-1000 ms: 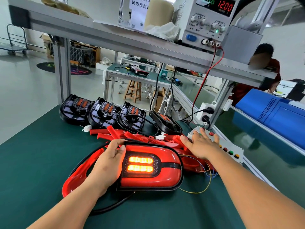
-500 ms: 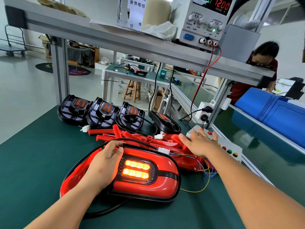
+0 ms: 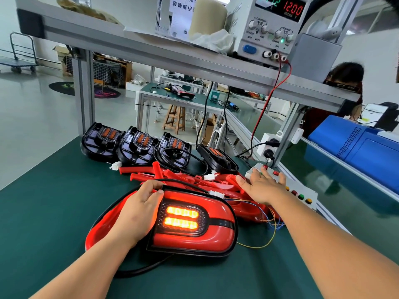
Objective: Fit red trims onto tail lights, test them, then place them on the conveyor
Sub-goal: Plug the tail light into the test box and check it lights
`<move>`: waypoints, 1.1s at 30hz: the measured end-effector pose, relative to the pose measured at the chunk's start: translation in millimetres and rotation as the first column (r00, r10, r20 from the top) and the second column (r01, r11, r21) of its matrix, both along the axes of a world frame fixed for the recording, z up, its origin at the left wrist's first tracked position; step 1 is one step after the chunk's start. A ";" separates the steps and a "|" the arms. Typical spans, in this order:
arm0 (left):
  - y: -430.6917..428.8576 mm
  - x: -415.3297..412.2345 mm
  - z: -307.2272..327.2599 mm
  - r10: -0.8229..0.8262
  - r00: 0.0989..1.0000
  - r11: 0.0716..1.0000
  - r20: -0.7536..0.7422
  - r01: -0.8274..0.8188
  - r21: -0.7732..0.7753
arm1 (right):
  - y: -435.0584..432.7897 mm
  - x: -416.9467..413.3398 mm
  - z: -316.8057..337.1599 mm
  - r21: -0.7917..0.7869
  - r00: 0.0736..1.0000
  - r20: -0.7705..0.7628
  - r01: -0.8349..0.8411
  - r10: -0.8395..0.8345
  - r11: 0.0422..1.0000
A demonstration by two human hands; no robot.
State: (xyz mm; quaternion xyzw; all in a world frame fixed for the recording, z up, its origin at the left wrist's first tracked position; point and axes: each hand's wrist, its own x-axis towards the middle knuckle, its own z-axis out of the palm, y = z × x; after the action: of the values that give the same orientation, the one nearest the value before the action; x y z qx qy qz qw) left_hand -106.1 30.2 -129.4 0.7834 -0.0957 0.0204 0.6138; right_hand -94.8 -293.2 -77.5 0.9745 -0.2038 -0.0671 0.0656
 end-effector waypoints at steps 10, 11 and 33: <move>0.9 1.9 8.9 0.061 0.997 0.992 0.050 -0.066 0.107 | 33.0 -25.3 -1.2 0.083 0.827 0.406 -0.457 0.389 0.885; 2.2 2.9 10.4 0.079 0.994 0.987 0.073 -0.088 0.131 | 35.8 -28.6 -4.3 0.093 0.824 0.386 -0.482 0.415 0.871; -101.4 37.4 89.4 -0.664 0.742 0.419 0.093 0.266 0.868 | 49.3 -38.2 0.0 0.325 0.712 0.617 -0.620 0.336 0.714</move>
State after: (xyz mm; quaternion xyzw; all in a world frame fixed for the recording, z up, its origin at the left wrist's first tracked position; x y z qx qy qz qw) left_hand -68.7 -71.2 -40.0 0.8862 -0.4445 -0.0322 0.1263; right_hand -133.0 -243.9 -77.5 0.9541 0.0824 0.1647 -0.2363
